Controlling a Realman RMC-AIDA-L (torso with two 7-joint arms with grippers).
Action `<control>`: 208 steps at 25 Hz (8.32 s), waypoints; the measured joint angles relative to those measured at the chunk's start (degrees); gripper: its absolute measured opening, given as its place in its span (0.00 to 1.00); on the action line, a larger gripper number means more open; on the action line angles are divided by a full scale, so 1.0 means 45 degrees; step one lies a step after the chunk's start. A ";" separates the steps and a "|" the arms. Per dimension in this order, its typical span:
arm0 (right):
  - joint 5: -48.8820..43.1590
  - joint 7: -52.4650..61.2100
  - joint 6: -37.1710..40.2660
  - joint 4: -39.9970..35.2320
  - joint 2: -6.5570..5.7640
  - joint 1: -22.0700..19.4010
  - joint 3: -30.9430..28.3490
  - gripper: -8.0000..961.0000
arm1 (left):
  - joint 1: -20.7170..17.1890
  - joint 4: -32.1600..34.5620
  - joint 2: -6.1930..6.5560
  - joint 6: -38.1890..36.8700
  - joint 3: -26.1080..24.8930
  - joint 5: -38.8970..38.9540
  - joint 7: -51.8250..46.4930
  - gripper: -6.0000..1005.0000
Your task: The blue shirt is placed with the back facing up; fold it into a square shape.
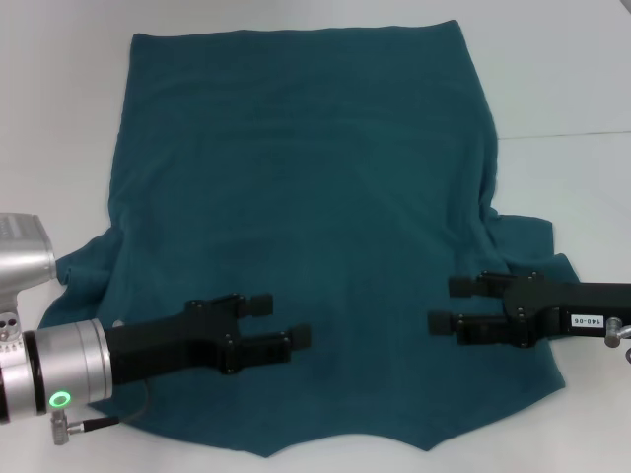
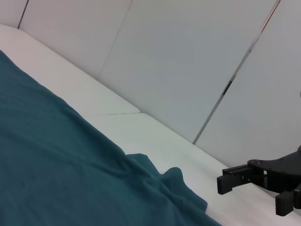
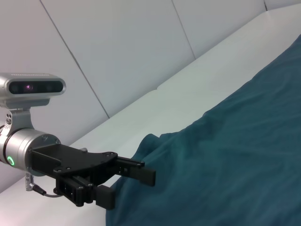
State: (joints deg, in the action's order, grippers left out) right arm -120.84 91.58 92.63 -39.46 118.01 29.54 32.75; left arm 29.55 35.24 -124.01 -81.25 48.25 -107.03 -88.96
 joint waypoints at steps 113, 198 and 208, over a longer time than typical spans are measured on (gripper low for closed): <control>0.0404 0.0331 -0.0136 0.0156 0.0122 0.0229 -0.0402 0.96 | -0.0747 0.0216 0.0013 0.6965 -0.3341 0.0246 -0.0836 0.01; 0.0507 0.0194 -0.0135 0.0567 0.0247 0.0213 -0.0262 0.95 | 0.0373 0.0693 -0.0087 0.1907 -0.1392 0.1351 0.0814 0.34; 0.0525 0.0347 -0.0150 0.0567 0.0166 0.0181 -0.0729 0.95 | -0.0130 0.0612 -0.0060 0.1413 -0.1946 0.2277 0.0948 0.73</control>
State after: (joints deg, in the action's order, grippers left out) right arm -118.48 93.14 91.95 -36.91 118.76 30.35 29.47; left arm 28.97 38.00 -124.28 -74.90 39.50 -96.79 -84.69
